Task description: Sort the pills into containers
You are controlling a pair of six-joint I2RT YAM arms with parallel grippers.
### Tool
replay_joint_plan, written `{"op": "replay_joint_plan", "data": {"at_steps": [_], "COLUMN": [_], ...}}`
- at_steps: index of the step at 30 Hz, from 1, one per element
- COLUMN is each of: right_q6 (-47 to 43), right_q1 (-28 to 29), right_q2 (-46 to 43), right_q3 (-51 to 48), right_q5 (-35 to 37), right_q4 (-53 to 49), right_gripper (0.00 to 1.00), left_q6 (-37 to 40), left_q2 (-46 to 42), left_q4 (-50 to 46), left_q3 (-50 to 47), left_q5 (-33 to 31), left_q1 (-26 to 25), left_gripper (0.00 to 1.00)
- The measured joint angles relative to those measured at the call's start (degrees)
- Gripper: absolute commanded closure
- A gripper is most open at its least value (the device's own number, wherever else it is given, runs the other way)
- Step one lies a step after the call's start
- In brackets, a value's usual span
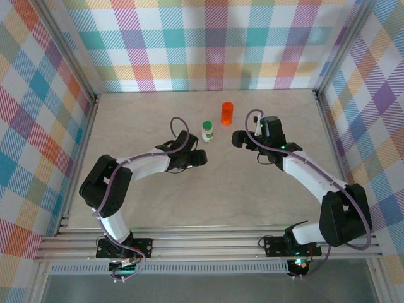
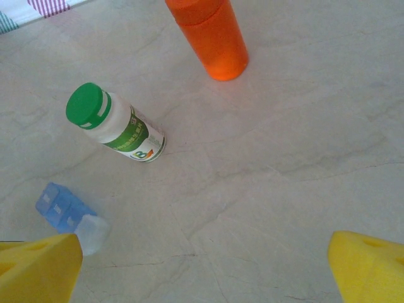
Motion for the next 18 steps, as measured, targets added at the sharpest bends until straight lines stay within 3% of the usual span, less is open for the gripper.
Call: {"op": "replay_joint_plan", "data": {"at_steps": [5, 9, 18], "right_q6": [-1.60, -3.98, -10.71], "right_q1": [0.00, 0.24, 9.79], "right_q2": [-0.90, 0.46, 19.85], "right_q3": [-1.27, -1.44, 9.35], "right_q5": [-1.05, -6.23, -11.80], "right_q4": [0.35, 3.02, 5.33], "right_gripper": [0.00, 0.07, 0.19], "left_q6": [-0.31, -0.22, 0.81], "left_q2": [-5.42, -14.45, -29.73], "left_q4": [-1.05, -1.70, -1.60], "left_q3": [-2.19, -6.93, -16.28], "left_q5": [-6.80, -10.21, -16.31], "left_q1": [-0.02, 2.73, 12.04], "left_gripper": [0.28, 0.28, 0.27]}}
